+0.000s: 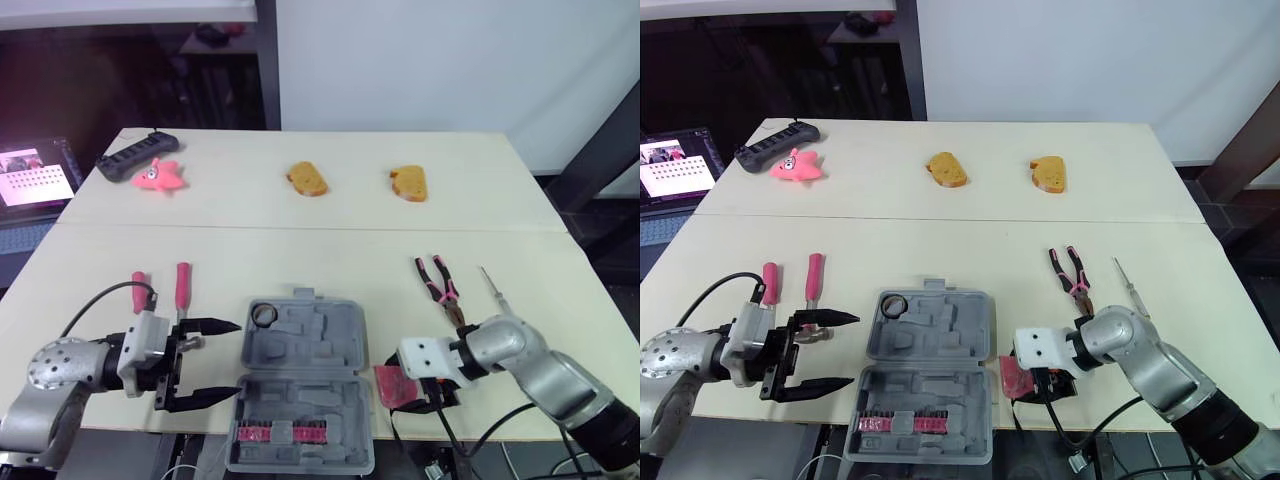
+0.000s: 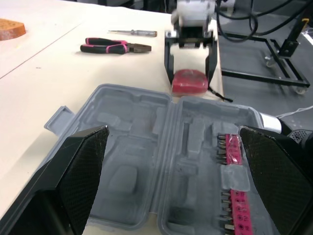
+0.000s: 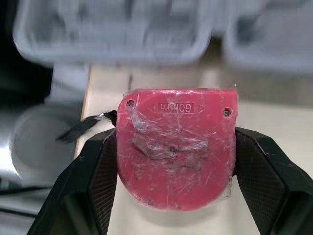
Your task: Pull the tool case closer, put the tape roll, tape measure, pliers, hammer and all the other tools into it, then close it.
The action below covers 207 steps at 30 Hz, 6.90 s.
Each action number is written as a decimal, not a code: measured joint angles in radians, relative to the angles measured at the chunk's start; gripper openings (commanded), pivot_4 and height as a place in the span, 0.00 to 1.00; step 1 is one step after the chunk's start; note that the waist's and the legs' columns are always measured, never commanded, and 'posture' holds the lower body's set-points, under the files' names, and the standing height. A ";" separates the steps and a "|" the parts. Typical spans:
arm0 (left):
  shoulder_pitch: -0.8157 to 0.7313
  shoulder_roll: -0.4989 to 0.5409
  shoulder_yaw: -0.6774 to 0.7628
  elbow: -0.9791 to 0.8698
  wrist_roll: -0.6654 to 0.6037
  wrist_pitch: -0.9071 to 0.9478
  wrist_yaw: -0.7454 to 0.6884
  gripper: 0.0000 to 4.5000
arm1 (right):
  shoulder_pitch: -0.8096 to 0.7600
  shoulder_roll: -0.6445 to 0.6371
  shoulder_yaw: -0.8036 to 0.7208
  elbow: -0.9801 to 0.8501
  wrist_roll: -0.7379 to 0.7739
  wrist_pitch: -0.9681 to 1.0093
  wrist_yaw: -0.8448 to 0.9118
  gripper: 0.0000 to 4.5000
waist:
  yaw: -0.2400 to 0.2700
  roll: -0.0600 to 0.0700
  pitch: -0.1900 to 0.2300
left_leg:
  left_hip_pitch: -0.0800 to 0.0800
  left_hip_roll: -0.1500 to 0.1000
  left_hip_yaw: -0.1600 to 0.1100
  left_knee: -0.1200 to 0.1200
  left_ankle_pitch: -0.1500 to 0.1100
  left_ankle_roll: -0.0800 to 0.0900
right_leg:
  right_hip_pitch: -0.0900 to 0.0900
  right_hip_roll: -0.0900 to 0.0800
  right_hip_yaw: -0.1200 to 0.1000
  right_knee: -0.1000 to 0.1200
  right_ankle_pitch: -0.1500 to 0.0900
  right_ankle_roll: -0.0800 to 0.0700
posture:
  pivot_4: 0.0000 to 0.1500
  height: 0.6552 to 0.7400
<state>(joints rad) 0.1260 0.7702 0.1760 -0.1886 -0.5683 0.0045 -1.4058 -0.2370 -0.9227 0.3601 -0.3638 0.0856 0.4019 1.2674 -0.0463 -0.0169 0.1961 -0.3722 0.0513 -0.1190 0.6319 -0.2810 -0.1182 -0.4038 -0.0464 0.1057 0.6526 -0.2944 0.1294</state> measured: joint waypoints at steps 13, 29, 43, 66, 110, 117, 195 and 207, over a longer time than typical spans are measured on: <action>-0.072 0.019 0.005 0.093 0.038 -0.020 0.012 1.00 | -0.632 0.199 0.271 -0.109 0.050 0.735 -0.142 0.65 | 0.001 0.001 0.000 | -0.002 0.000 0.000 -0.001 0.000 0.000 | -0.004 0.000 -0.001 0.002 0.000 0.000 | 1.00 1.00; -0.059 0.019 0.004 0.095 0.057 -0.031 0.021 1.00 | -0.788 0.305 0.596 0.078 -0.022 0.806 -0.255 0.65 | -0.016 0.001 0.000 | -0.002 0.000 0.000 -0.001 0.000 0.000 | -0.006 0.000 -0.001 0.007 0.000 0.000 | 1.00 1.00; -0.049 0.021 0.004 0.080 0.056 -0.027 0.034 1.00 | -0.757 0.347 0.612 0.196 -0.072 0.718 -0.293 0.65 | -0.025 0.001 0.000 | -0.002 0.000 0.000 -0.001 0.000 0.000 | -0.009 0.000 -0.001 0.011 0.000 0.000 | 1.00 1.00; -0.041 0.022 0.004 0.065 0.056 0.013 0.039 1.00 | -0.725 0.355 0.536 0.188 -0.082 0.677 -0.296 0.99 | -0.025 0.001 0.000 | -0.003 0.000 0.000 -0.001 0.000 0.000 | -0.009 0.000 -0.001 0.010 0.000 0.000 | 1.00 1.00; -0.042 0.023 0.002 0.067 0.056 0.028 0.055 1.00 | 0.010 0.424 -0.065 -0.047 0.073 0.277 -0.580 0.59 | -0.023 0.000 0.000 | -0.002 0.000 0.000 -0.001 0.000 0.000 | -0.007 0.001 0.000 0.008 0.000 0.000 | 1.00 1.00; -0.049 0.023 0.002 0.067 0.056 0.031 0.056 1.00 | 0.017 0.436 -0.066 -0.031 0.074 0.218 -0.585 0.31 | -0.023 0.000 0.000 | -0.002 0.000 0.000 -0.002 0.000 0.000 | -0.006 0.001 0.000 0.008 0.000 0.000 | 1.00 1.00; -0.127 0.035 -0.005 0.099 0.060 0.049 0.055 1.00 | 0.069 0.532 -0.093 0.342 0.046 -0.029 -0.635 0.31 | 0.008 -0.004 -0.040 | 0.026 -0.001 -0.001 -0.019 -0.002 0.001 | 0.028 0.000 0.002 -0.022 -0.009 -0.007 | 1.00 1.00; -0.077 0.076 0.064 0.115 0.040 0.116 0.074 1.00 | 0.079 0.192 -0.376 -0.036 0.287 0.190 -0.402 0.31 | 0.002 0.011 -0.013 | -0.004 -0.001 -0.001 -0.019 -0.005 0.007 | -0.003 0.001 0.002 -0.019 -0.003 0.000 | 1.00 1.00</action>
<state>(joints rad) 0.0489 0.8461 0.2396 -0.0736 -0.5284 0.1200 -1.3322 -0.1583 -0.7302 -0.0154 -0.3994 0.3721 0.5916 0.8653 -0.0445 -0.0057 0.1831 -0.3764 0.0506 -0.1202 0.6128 -0.2859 -0.1107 -0.4068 -0.0451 0.1072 0.6336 -0.2974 0.1298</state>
